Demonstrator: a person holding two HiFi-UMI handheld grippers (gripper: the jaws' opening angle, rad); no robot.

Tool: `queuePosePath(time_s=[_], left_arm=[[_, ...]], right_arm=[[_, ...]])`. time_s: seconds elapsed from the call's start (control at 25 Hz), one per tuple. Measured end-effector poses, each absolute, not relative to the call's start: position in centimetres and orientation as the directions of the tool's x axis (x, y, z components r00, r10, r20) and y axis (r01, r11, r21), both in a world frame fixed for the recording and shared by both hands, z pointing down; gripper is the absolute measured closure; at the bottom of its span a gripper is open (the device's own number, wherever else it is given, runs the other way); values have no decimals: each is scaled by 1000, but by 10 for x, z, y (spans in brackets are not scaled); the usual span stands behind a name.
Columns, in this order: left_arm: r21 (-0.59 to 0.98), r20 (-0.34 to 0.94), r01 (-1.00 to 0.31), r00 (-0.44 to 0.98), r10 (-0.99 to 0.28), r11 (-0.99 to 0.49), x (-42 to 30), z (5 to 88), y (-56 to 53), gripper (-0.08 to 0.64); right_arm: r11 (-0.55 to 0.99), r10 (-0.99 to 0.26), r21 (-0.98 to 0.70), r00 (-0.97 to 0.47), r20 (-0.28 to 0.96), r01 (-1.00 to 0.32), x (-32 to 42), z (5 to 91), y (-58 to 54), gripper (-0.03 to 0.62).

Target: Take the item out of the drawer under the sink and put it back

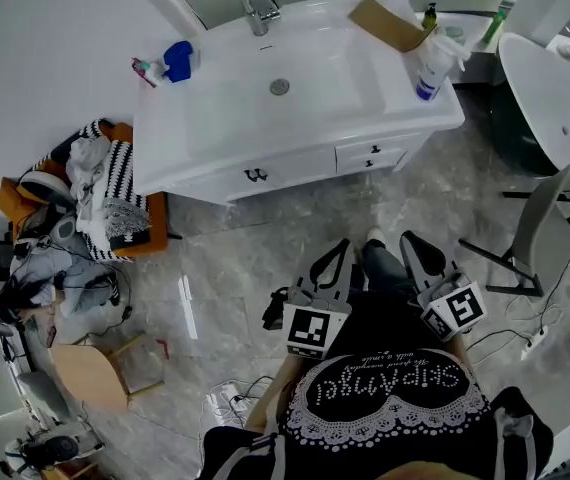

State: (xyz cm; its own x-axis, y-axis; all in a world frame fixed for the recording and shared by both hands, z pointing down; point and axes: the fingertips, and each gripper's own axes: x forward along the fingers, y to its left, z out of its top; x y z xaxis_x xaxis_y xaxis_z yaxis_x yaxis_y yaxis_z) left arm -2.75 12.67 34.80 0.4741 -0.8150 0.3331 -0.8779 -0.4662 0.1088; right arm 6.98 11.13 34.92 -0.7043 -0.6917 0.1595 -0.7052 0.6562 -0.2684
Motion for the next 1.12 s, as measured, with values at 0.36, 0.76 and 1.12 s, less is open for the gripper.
queuePosePath(time_s=[0.36, 0.76, 1.12], left_arm=[[156, 347, -882, 470, -812, -444, -4, 355, 91, 555], [156, 324, -913, 408, -854, -378, 5, 353, 53, 555], [139, 303, -929, 370, -879, -343, 28, 351, 25, 555]], right_arm=[[694, -654, -230, -731, 196, -682, 86, 350, 71, 572], [721, -634, -195, -746, 203, -665, 101, 351, 26, 574], [725, -643, -172, -745, 178, -667, 131, 349, -8, 574]])
